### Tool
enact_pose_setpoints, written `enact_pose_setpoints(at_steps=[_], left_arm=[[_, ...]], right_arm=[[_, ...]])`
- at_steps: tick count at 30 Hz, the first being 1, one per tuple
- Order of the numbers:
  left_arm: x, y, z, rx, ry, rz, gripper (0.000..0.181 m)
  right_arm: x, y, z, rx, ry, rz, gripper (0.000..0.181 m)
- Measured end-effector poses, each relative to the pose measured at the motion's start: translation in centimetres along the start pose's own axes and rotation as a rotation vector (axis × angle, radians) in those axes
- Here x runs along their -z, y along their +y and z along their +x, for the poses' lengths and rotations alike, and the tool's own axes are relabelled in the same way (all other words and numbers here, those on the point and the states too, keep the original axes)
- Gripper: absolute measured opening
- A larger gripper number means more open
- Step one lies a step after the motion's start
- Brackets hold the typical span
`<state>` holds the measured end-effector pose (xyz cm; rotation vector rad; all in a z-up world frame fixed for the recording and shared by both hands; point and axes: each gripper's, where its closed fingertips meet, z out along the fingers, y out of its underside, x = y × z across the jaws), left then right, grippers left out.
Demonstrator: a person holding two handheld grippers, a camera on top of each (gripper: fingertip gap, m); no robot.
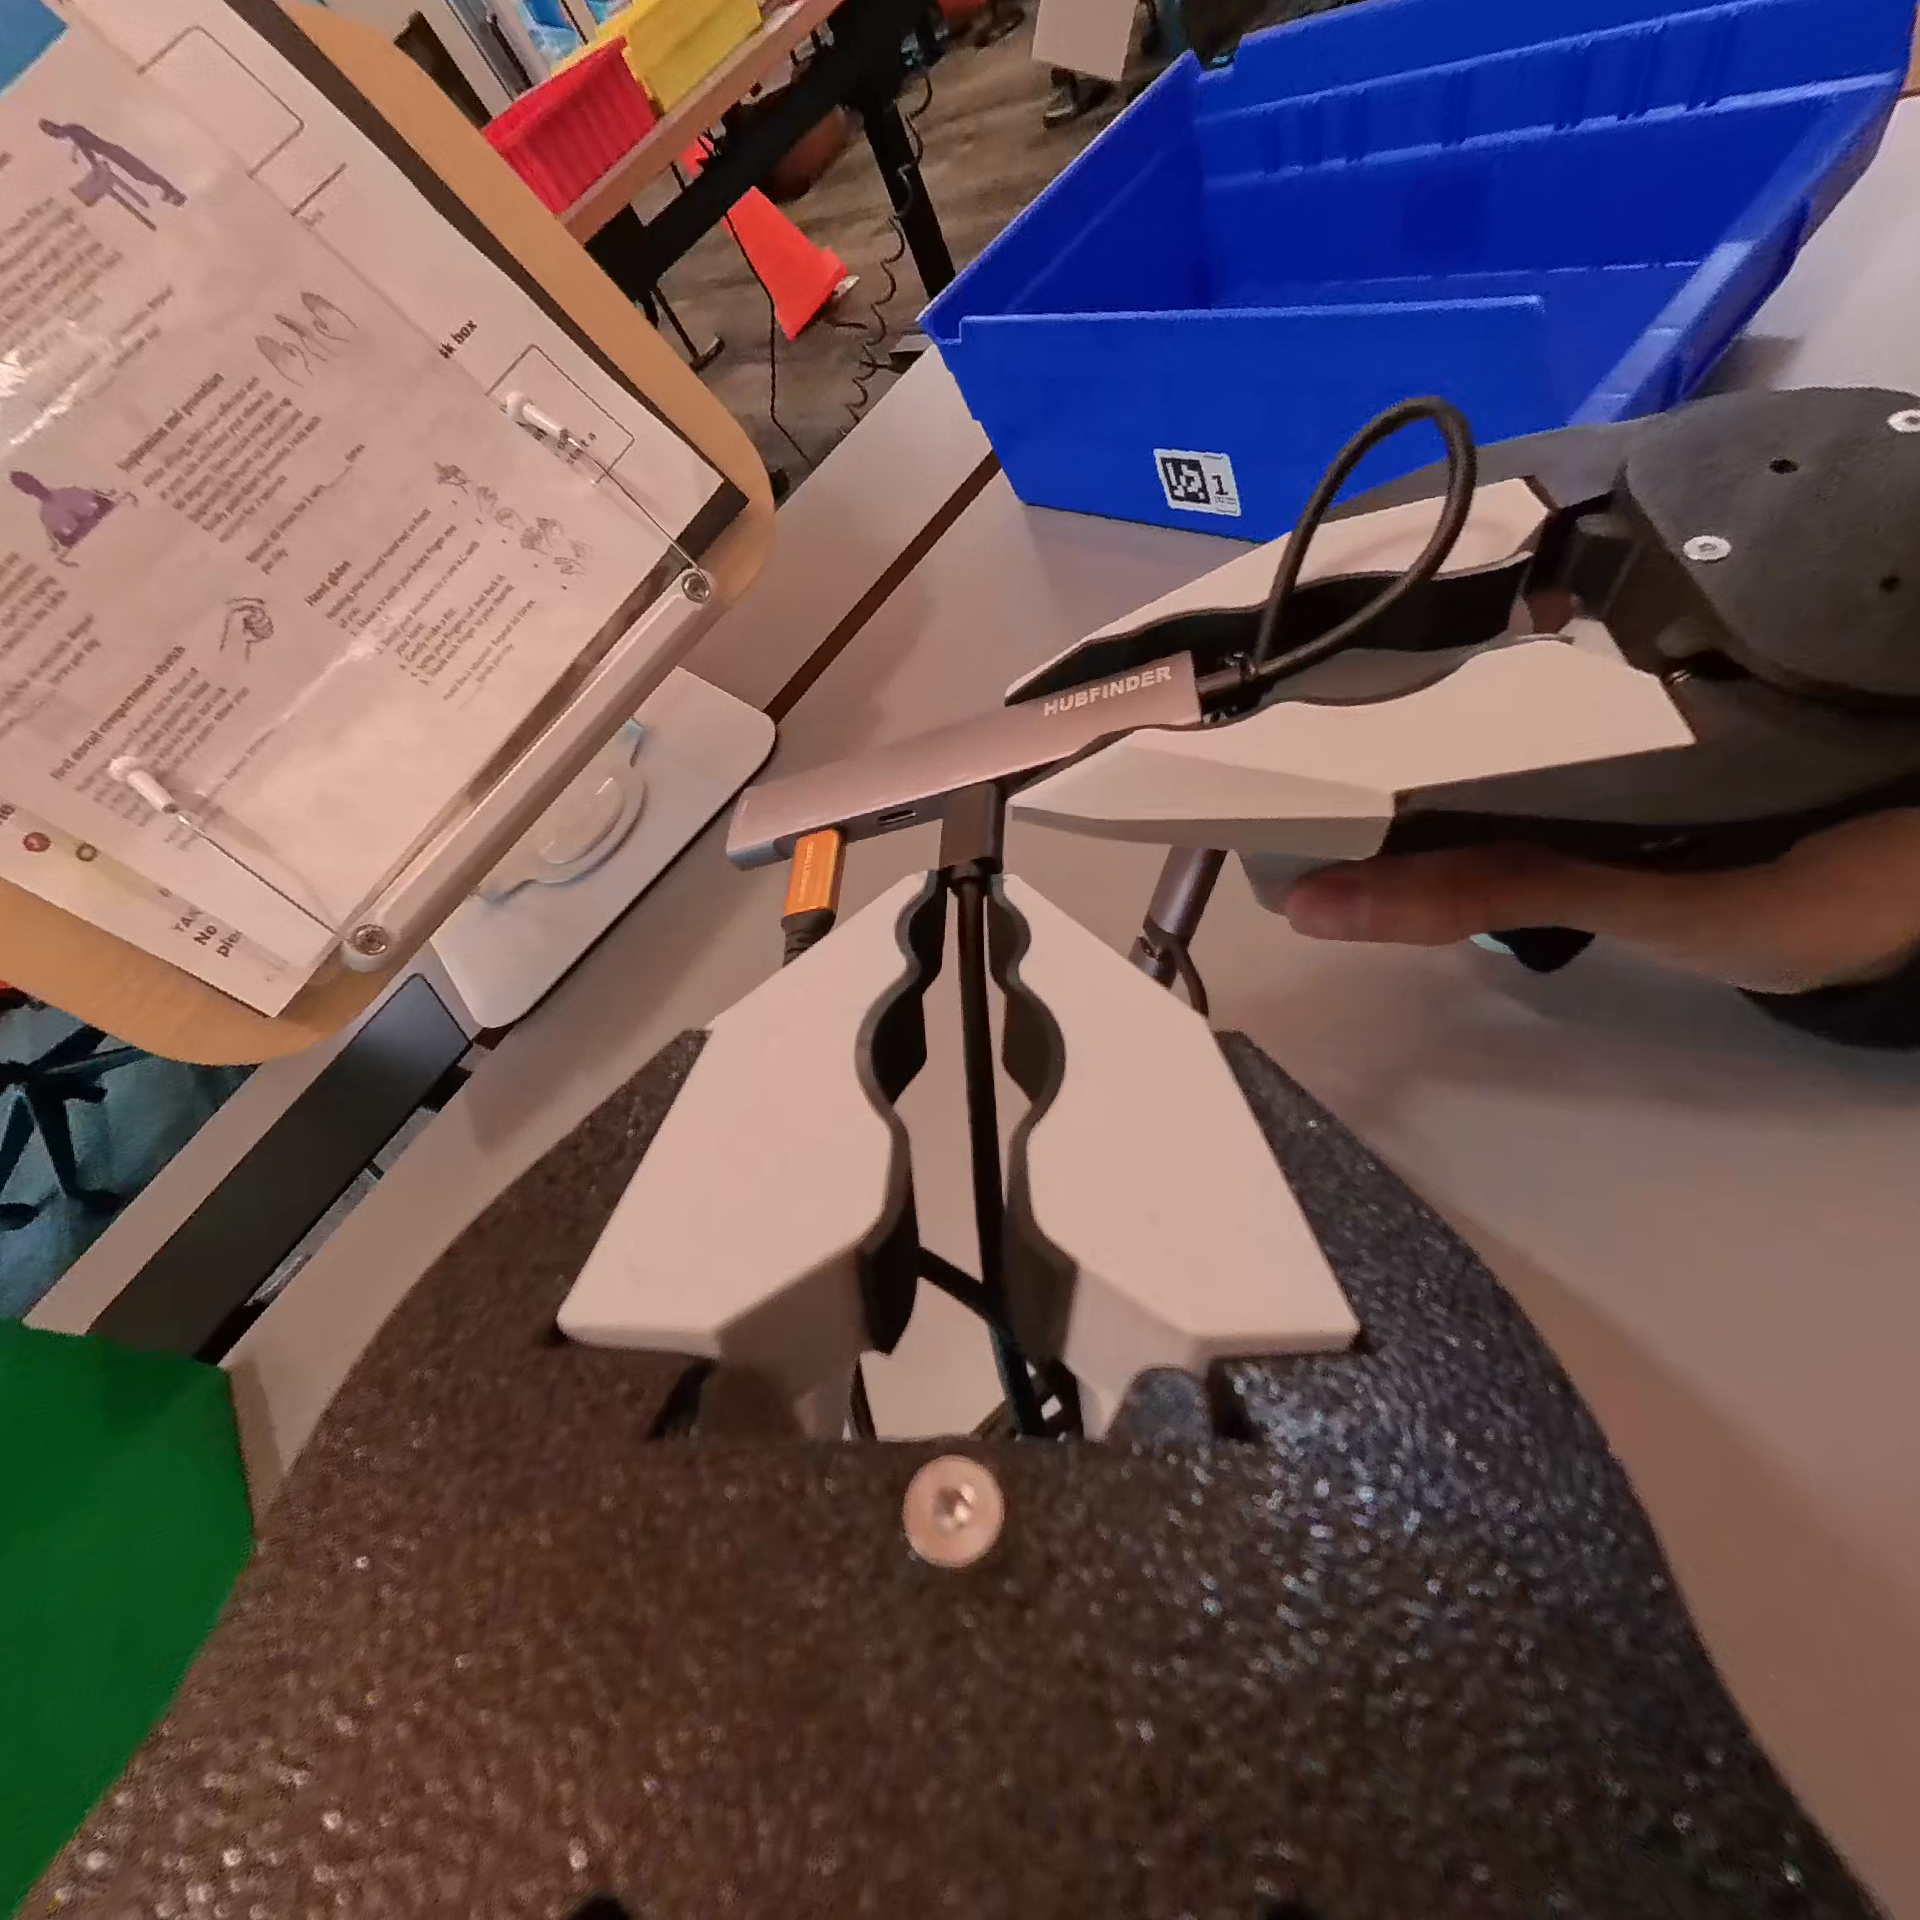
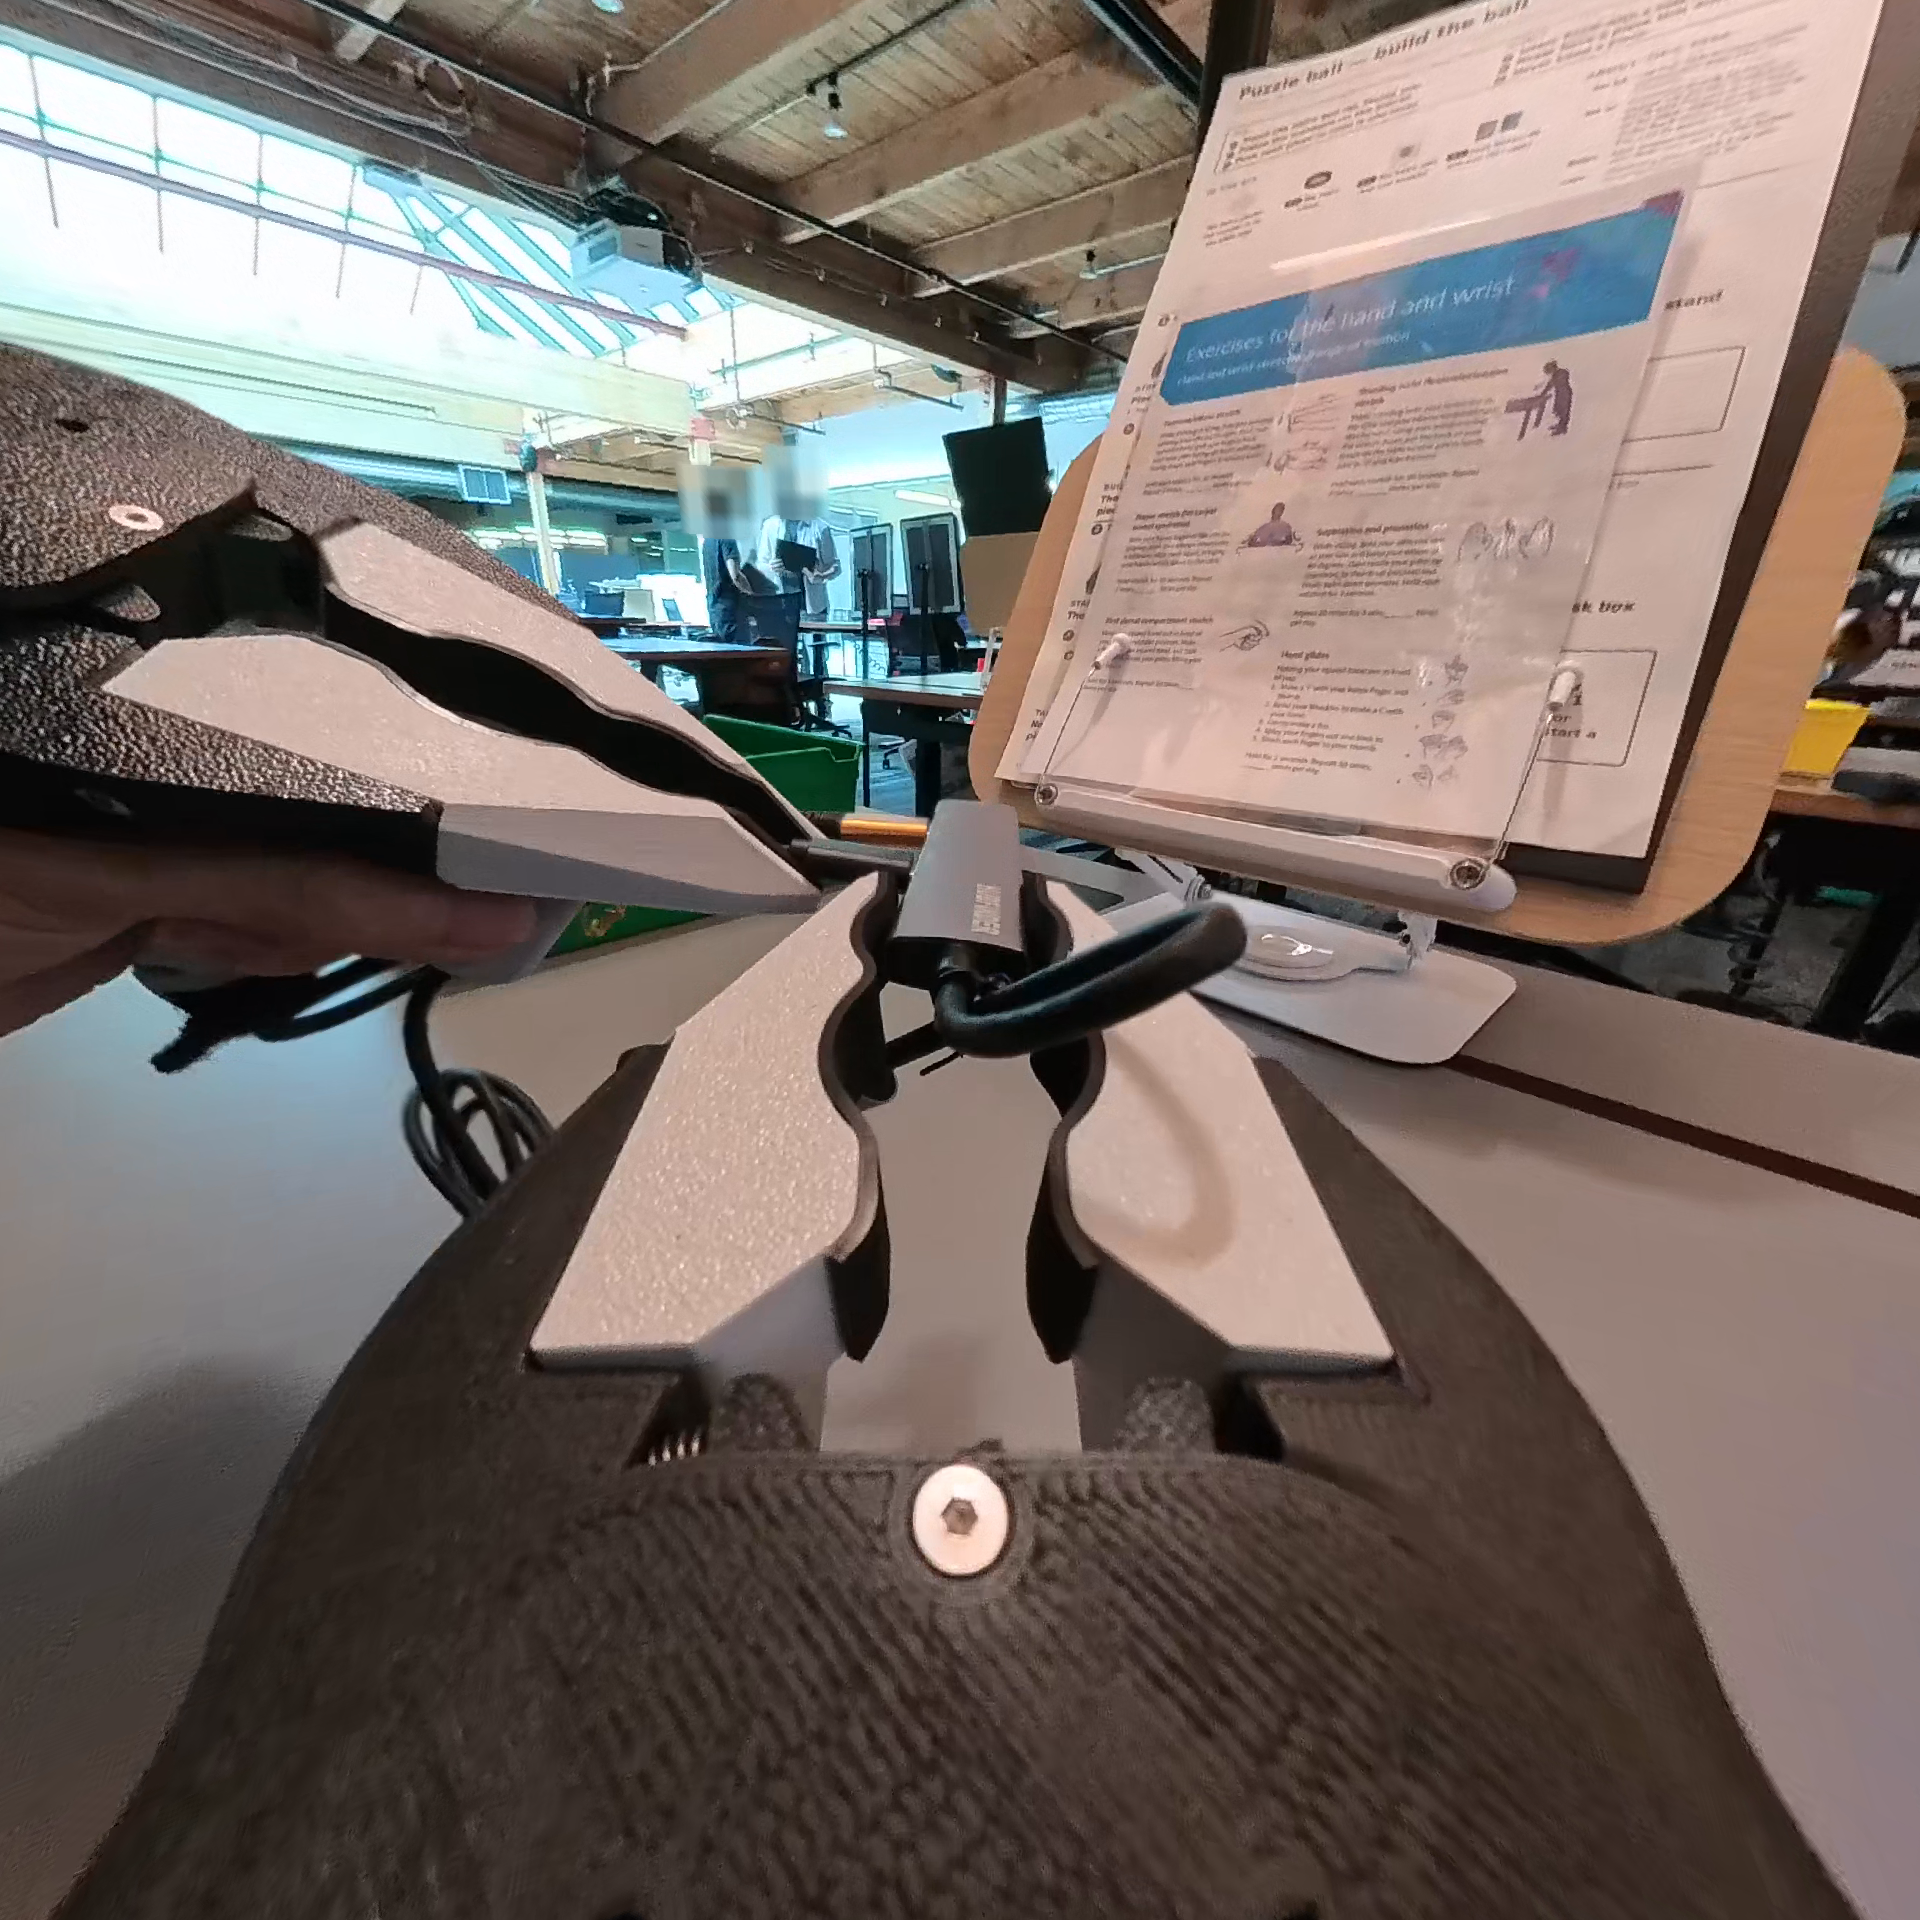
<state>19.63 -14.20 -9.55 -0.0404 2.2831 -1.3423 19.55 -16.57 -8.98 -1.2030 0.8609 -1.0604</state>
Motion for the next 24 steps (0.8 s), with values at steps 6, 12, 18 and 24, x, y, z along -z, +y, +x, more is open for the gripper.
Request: enact_pose_setpoints(at_steps=[6, 12, 18, 24], left_arm=[[-0.5, 0.2, 0.0, 0.038, -0.023, 0.051, 0.005], [-1.0, 1.0, 0.6, 0.049, -0.041, 0.072, 0.004], [-0.5, 0.0, 0.3, 0.038, -0.068, 0.149, 0.003], [-0.3, -0.4, -0.1, 0.004, -0.107, 0.198, 0.002]], right_arm=[[0.3, -0.9, -0.1, -0.023, -0.013, 0.067, 0.028], [0.2, -0.5, 0.1, 0.106, 0.042, 0.018, 0.024], [0.4, -0.9, 0.3, 0.099, 0.017, 0.047, 0.023], [0.2, -0.7, 0.2, 0.134, 0.040, 0.014, 0.024]])
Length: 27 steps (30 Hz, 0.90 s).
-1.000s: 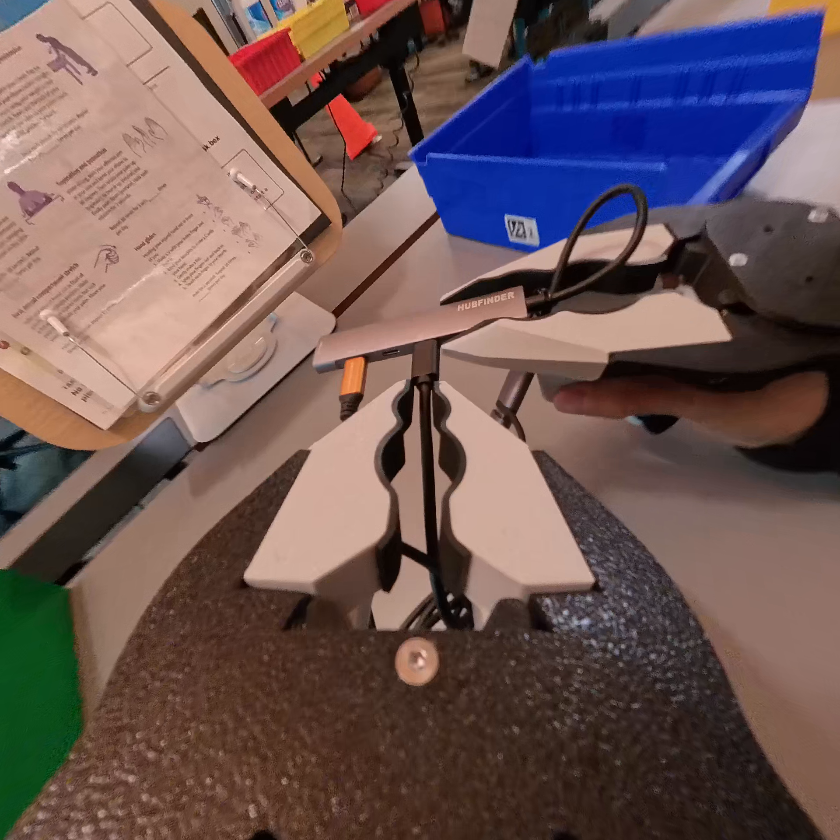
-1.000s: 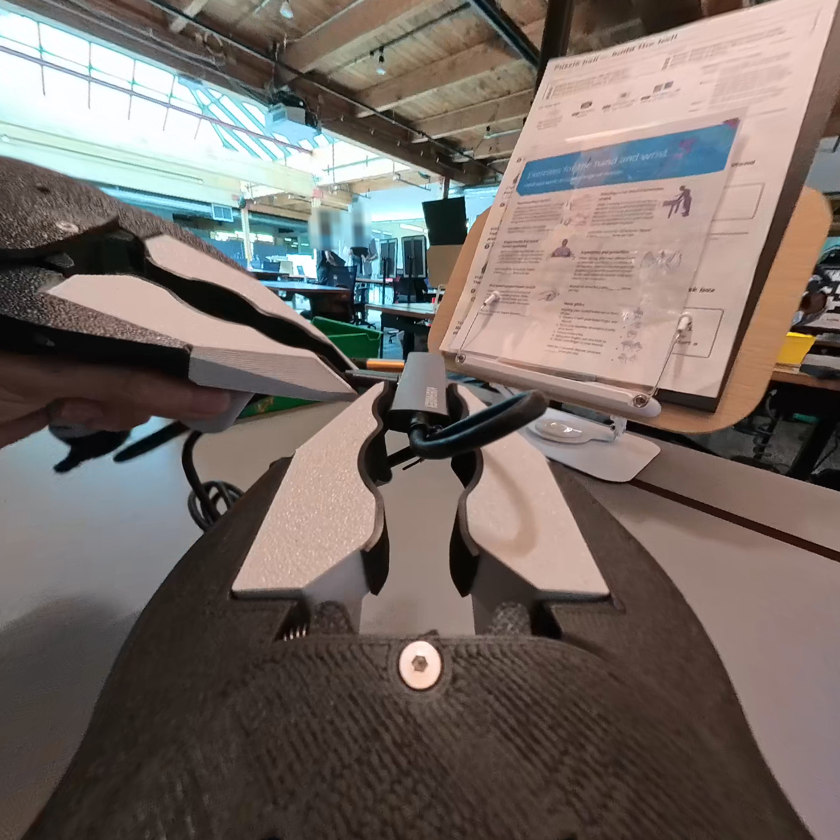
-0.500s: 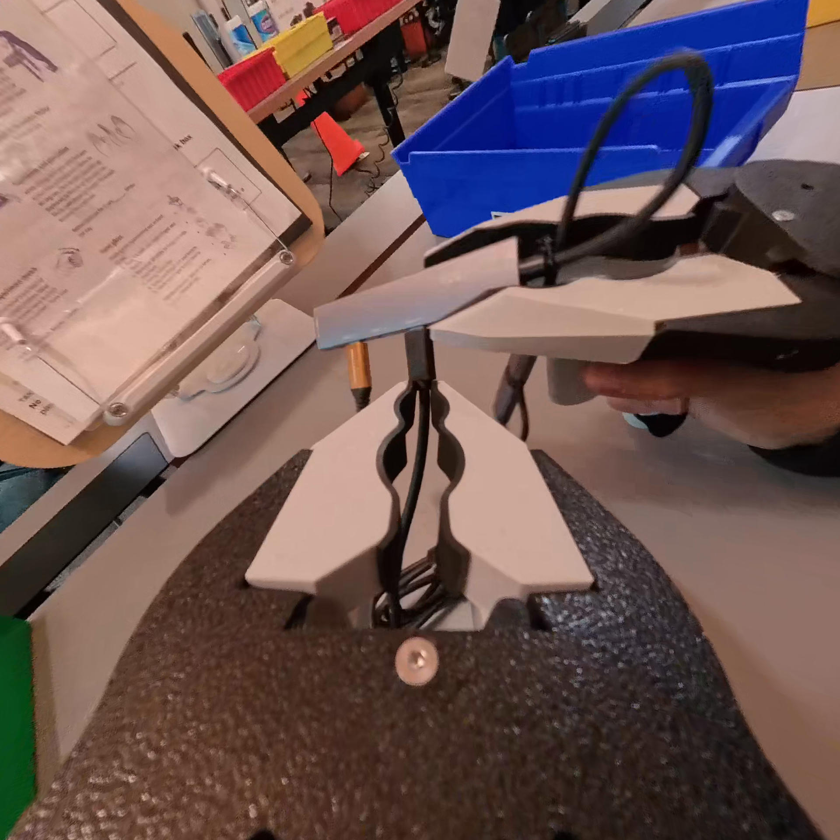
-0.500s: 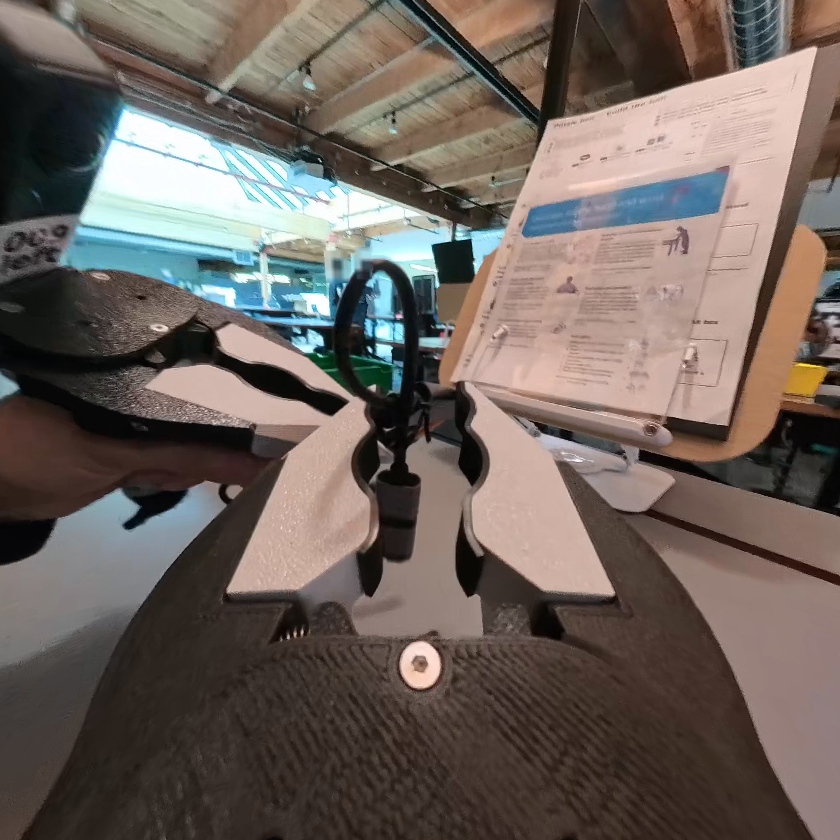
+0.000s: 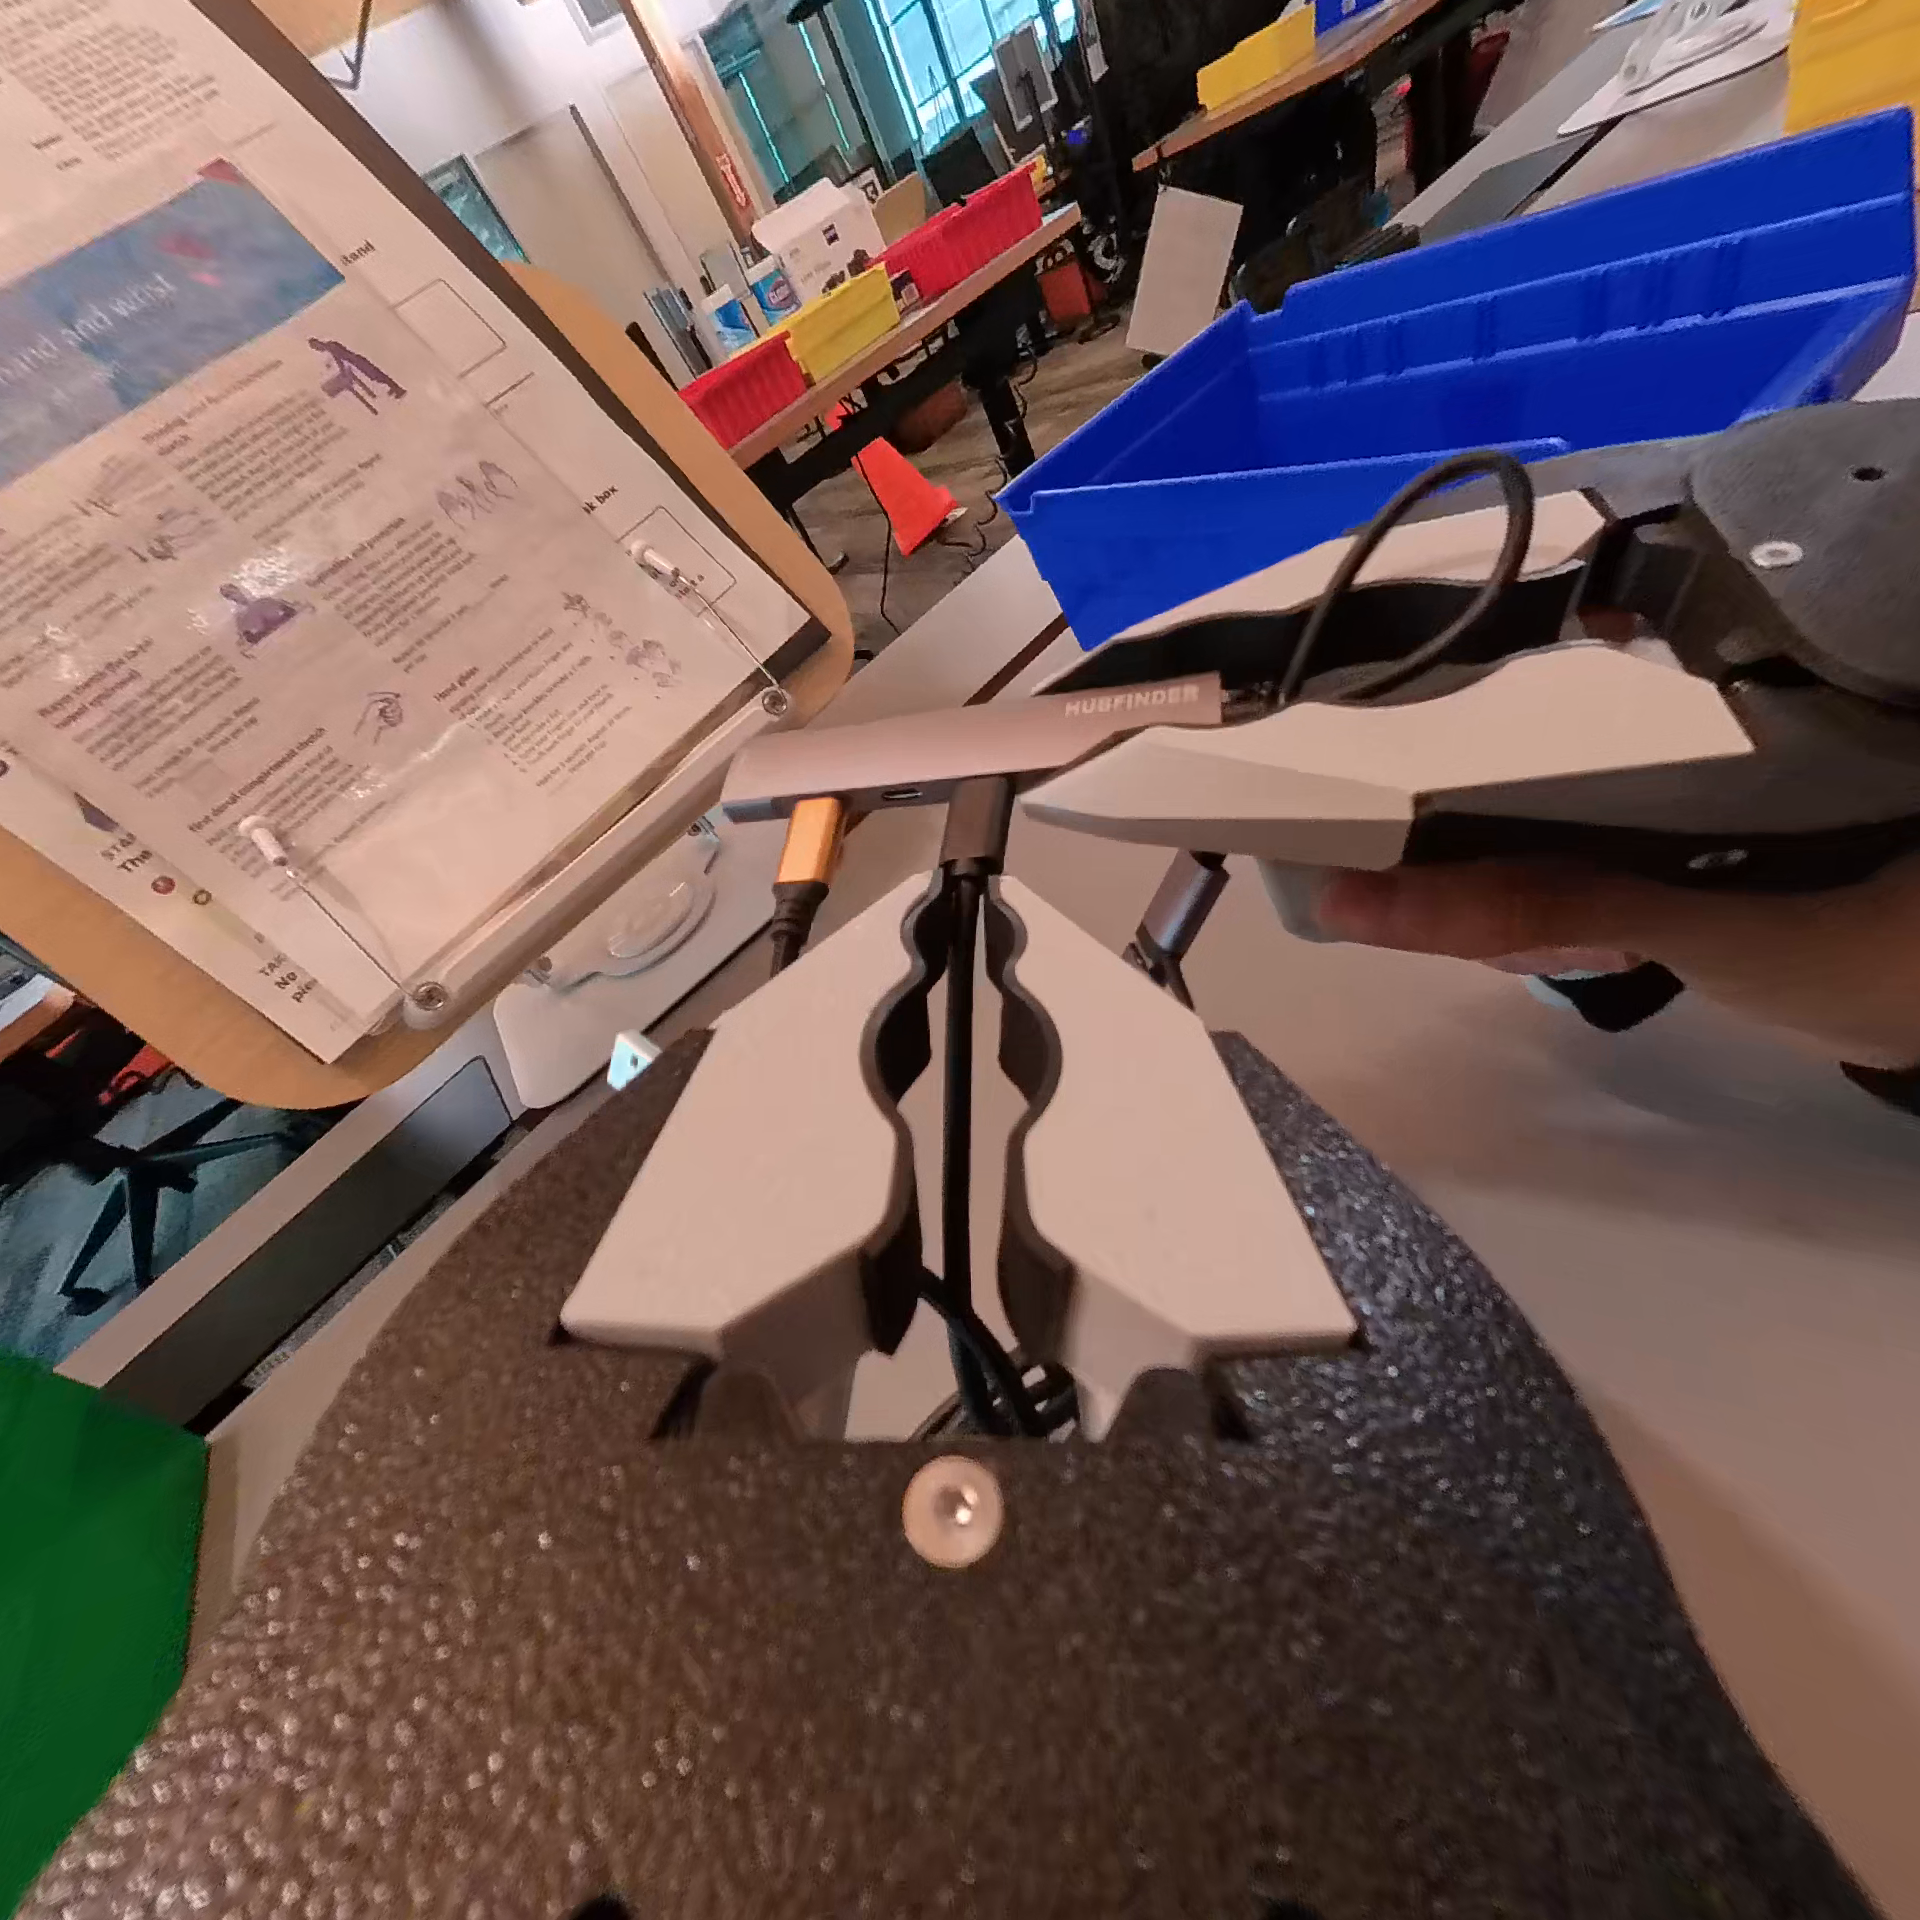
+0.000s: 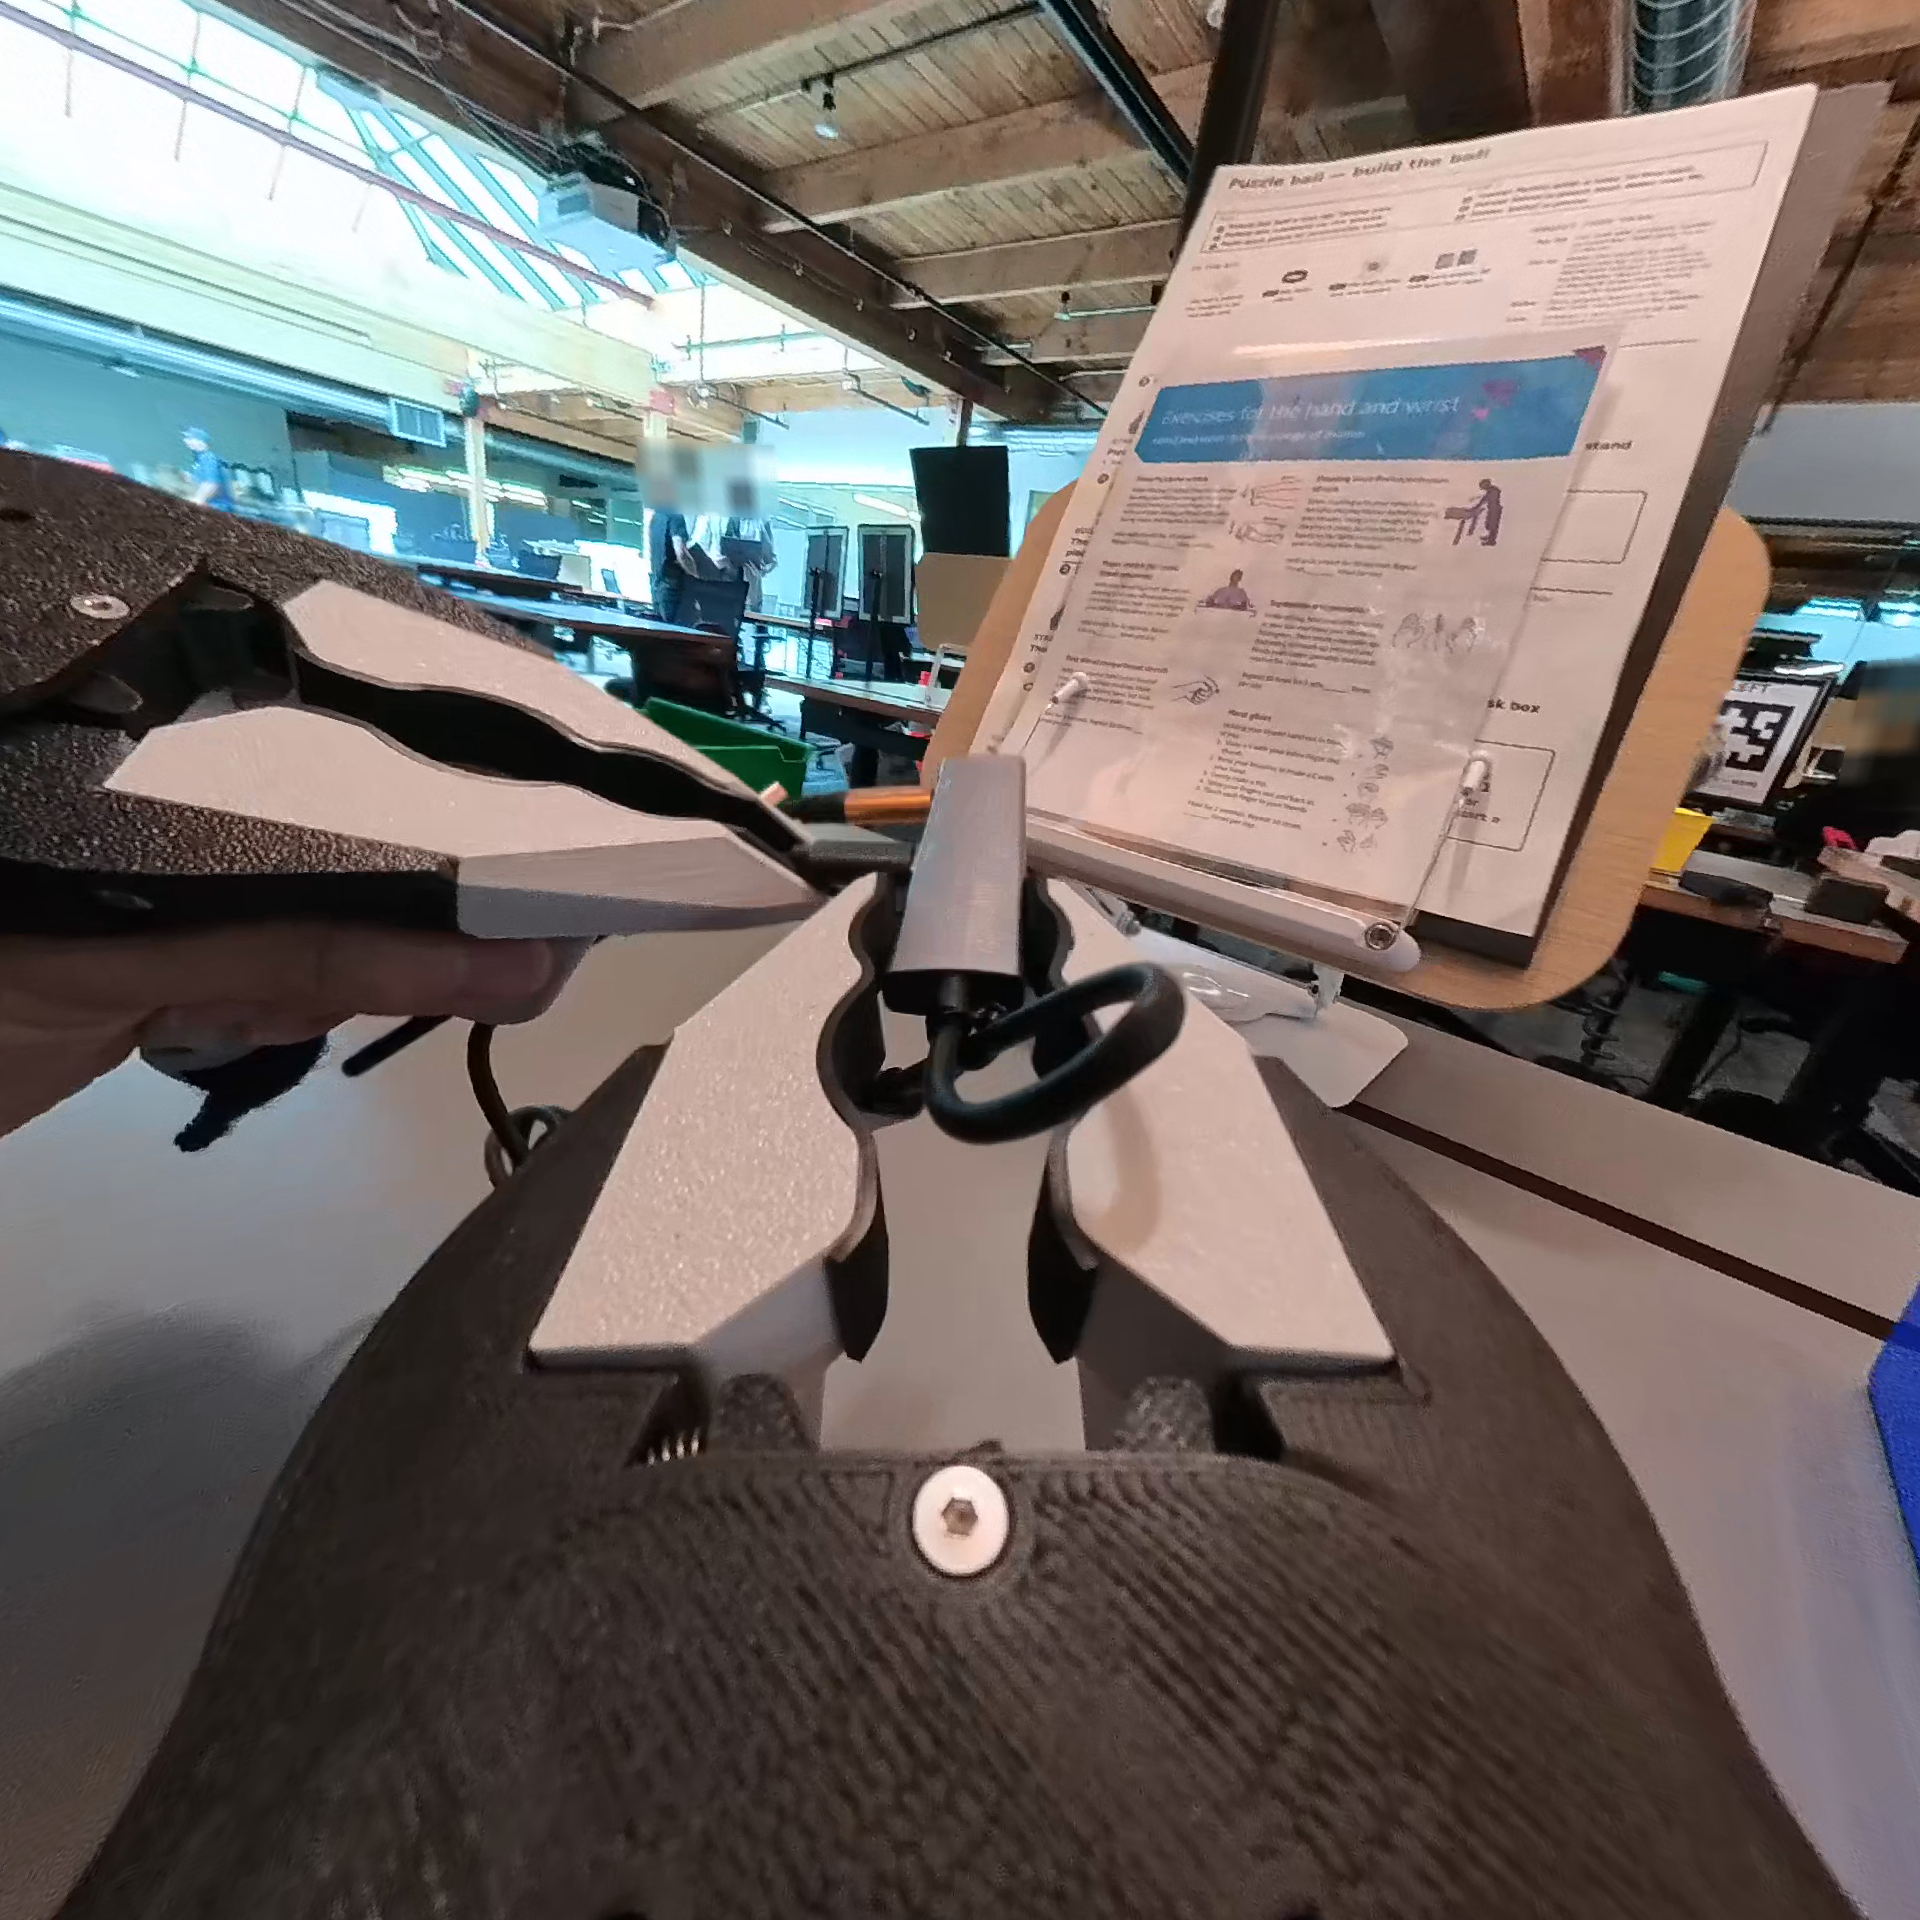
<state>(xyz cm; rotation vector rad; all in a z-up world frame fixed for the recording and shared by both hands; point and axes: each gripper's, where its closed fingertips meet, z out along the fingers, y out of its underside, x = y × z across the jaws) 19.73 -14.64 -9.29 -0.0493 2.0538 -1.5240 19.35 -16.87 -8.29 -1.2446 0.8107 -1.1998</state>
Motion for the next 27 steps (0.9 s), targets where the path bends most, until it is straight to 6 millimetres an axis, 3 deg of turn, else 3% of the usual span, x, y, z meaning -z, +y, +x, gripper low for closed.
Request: enact_pose_setpoints(at_steps=[9, 17, 22, 24, 27], left_arm=[[-0.4, 0.1, -0.2, -0.050, -0.005, -0.007, 0.002], [1.1, -2.4, 0.2, 0.011, 0.088, 0.189, 0.012], [5.0, -3.6, -0.9, 0.087, 0.082, 0.297, 0.022], [6.4, -2.6, -2.1, 0.159, 0.057, 0.310, 0.024], [7.1, 1.4, -3.3, 0.250, 0.027, 0.238, 0.026]], right_arm=[[-0.2, 0.7, 0.2, -0.027, 0.015, -0.021, 0.025], [1.5, -3.7, 0.4, 0.221, 0.074, 0.147, 0.023], [2.8, -6.1, 0.9, 0.298, 0.087, 0.214, 0.023], [3.3, -7.2, 0.6, 0.319, 0.081, 0.247, 0.024], [3.7, -8.1, 0.2, 0.290, 0.047, 0.273, 0.023]])
